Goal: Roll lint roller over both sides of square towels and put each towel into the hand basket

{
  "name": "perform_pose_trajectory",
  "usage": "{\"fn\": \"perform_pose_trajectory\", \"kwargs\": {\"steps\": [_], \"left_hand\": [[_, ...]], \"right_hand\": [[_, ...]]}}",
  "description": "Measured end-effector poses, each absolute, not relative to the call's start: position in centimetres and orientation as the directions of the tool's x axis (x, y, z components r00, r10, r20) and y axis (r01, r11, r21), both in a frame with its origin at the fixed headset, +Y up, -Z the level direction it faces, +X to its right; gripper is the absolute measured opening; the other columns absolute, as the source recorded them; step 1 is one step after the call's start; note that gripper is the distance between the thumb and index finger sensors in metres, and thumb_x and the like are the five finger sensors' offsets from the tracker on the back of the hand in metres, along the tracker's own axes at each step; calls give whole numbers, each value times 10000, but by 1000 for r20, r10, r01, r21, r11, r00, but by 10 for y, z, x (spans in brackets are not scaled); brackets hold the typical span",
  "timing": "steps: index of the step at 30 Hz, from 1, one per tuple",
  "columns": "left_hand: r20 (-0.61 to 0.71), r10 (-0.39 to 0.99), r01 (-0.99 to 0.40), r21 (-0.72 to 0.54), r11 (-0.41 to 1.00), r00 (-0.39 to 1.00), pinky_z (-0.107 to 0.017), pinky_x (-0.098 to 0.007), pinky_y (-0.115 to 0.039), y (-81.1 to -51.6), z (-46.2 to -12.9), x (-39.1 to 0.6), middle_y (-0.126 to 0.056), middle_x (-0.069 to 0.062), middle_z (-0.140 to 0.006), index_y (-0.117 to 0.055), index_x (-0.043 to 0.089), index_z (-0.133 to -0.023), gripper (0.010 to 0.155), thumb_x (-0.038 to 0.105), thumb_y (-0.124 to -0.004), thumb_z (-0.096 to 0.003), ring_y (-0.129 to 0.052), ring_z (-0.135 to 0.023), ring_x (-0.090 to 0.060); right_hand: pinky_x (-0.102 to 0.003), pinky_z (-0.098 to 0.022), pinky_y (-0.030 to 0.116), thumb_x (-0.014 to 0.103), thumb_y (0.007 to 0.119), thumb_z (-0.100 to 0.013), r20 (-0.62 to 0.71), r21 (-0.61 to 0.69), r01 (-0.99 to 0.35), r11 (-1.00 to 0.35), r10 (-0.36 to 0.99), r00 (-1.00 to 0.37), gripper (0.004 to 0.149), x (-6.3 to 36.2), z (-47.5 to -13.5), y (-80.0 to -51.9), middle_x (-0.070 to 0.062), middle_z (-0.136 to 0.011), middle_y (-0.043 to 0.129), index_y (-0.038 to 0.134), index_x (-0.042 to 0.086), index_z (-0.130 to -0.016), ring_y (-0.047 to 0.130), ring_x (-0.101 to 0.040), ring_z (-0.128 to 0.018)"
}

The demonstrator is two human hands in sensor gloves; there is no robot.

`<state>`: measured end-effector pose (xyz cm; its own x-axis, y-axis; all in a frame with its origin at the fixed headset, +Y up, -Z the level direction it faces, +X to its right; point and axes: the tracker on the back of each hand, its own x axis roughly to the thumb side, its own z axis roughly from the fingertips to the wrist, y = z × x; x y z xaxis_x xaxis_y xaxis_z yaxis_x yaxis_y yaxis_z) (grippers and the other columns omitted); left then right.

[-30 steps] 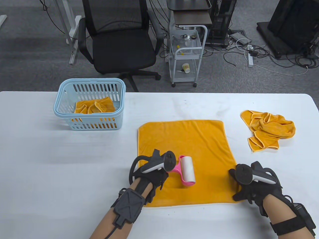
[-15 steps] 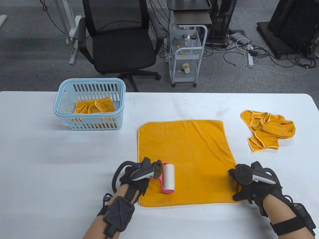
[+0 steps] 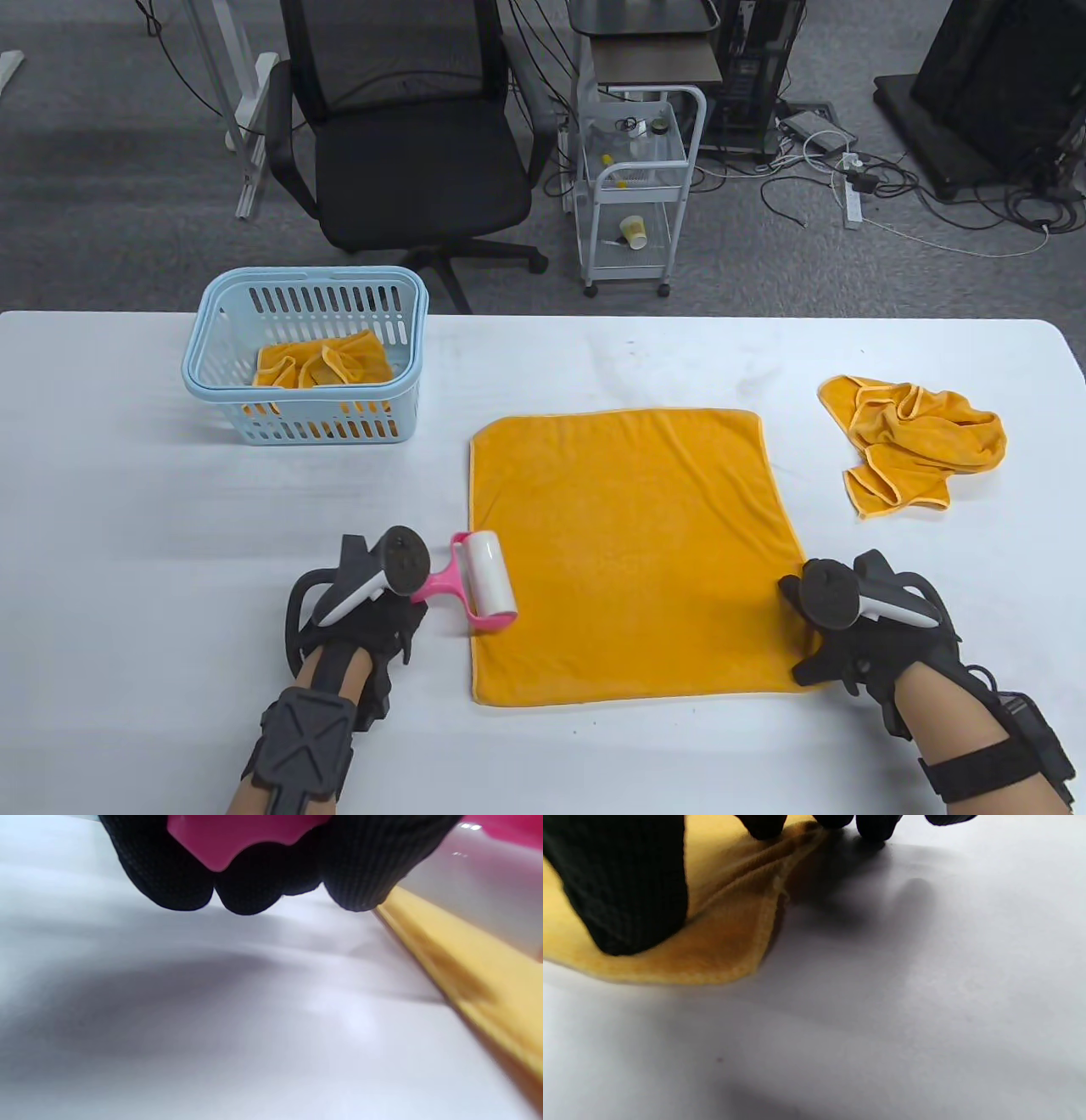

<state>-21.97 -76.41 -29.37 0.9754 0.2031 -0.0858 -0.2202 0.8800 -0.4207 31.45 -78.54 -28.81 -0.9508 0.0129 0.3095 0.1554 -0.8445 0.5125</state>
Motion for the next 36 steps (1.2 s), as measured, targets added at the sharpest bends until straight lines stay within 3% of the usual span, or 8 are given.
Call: {"fn": "perform_pose_trajectory", "kwargs": {"steps": [4, 11, 16, 22, 26, 31, 34, 36], "left_hand": [[-227, 294, -359, -344, 867, 928, -630, -521, -791, -761, -299, -253, -739, 57, -932, -480, 395, -994, 578, 440, -780, -503, -879, -763, -225], [-394, 251, -388, -320, 864, 884, -677, -554, -728, -774, -306, -292, -681, 2, -1005, -502, 334, -1006, 566, 441, -744, -506, -822, -849, -290], [-441, 148, -324, -354, 877, 885, -741, -618, -555, -790, -307, -306, -489, -88, -1145, -520, 301, -1011, 561, 435, -734, -511, -617, -1016, -409], [-440, 59, -252, -395, 883, 896, -746, -652, -488, -794, -307, -305, -374, -121, -1184, -444, 273, -1064, 649, 449, -738, -513, -489, -1060, -460], [-376, 78, -233, -385, 893, 923, -732, -674, -439, -775, -298, -296, -224, -162, -1186, -302, 227, -1093, 802, 492, -767, -495, -371, -1067, -506], [-124, 68, -100, -273, 957, 990, -731, -652, -488, -733, -267, -251, -226, -163, -1190, -320, 240, -1099, 814, 515, -783, -488, -422, -1060, -483], [75, 35, -16, -244, 970, 997, -725, -607, -595, -720, -248, -212, -403, -112, -1185, -454, 293, -1081, 739, 521, -807, -473, -591, -1030, -413], [179, 53, -2, -276, 961, 982, -712, -594, -650, -721, -241, -192, -535, -71, -1158, -575, 320, -1040, 658, 512, -825, -463, -694, -999, -372]], "right_hand": [[-744, -686, 436, 587, 919, -404, 311, 513, 155, -844, 15, -950, 1035, 314, -288, -785, -236, -1164, 257, 327, 179, -1148, 358, -544, -1052], [-743, -685, 437, 586, 919, -405, 311, 513, 155, -844, 15, -950, 1034, 314, -288, -785, -239, -1162, 258, 327, 177, -1148, 358, -545, -1051], [-743, -685, 437, 587, 917, -405, 311, 512, 154, -845, 15, -950, 1034, 314, -288, -786, -239, -1162, 258, 326, 176, -1148, 359, -543, -1052], [-743, -686, 437, 586, 918, -406, 306, 512, 149, -846, 18, -952, 1031, 314, -288, -786, -236, -1163, 257, 328, 179, -1148, 357, -540, -1053], [-741, -687, 439, 573, 913, -418, 282, 512, 86, -855, 73, -956, 1015, 319, -289, -781, -240, -1162, 259, 327, 178, -1146, 372, -541, -1052], [-746, -688, 440, 502, 964, -417, 280, 447, -11, -894, 151, -948, 967, 333, -287, -756, -223, -1172, 310, 408, 188, -1143, 389, -534, -1060], [-742, -682, 474, 383, 996, -441, 291, 441, -27, -897, 171, -941, 726, 340, -284, -745, -182, -1158, 515, 687, 202, -1073, 480, -522, -1052], [-735, -670, 510, 301, 999, -449, 299, 457, -16, -890, 171, -939, 476, 340, -283, -742, -142, -1098, 693, 884, 202, -900, 576, -500, -1031]]}}
